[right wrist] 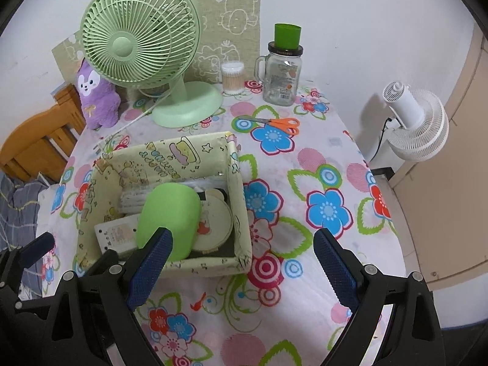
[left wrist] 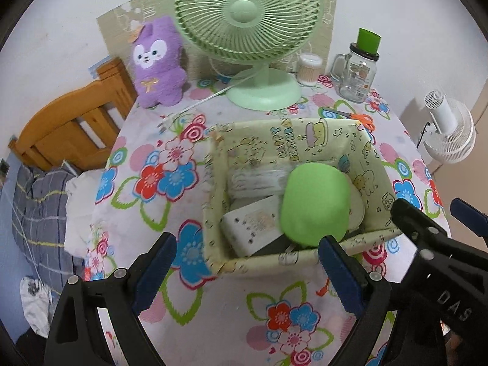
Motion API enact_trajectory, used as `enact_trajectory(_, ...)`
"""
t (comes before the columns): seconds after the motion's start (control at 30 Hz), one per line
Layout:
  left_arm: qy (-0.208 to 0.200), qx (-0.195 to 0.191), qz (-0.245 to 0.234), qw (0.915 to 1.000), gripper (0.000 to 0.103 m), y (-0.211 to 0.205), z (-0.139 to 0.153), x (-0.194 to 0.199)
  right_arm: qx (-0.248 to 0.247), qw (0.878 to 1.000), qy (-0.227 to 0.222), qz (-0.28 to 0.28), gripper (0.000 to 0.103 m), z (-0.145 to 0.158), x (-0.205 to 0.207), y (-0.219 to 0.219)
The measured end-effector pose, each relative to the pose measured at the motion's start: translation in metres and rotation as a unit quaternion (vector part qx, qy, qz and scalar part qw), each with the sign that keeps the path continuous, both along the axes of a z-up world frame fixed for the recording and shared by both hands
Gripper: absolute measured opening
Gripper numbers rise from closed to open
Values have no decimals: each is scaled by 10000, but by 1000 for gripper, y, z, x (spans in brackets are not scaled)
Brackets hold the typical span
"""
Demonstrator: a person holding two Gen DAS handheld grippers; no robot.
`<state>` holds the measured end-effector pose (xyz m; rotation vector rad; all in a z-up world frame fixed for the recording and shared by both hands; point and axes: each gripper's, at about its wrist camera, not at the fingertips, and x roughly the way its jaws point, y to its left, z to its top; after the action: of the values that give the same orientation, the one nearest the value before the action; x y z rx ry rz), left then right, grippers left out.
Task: Organize rigid objects
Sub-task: 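Withdraw both tools up and back from the fabric box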
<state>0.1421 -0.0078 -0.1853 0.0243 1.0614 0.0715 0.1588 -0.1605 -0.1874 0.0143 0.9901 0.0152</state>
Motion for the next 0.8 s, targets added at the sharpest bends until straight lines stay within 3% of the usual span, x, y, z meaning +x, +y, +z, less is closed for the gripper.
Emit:
enact_trajectory(0.37,-40,-74,341,9994,95,17,11,-35,66,9998,-55,204,95,7,-25,3)
enact_trajectory(0.8,-280,-129,290,9991,95,19,36,-70,157,9983,-341,446,95,37,-59,-1)
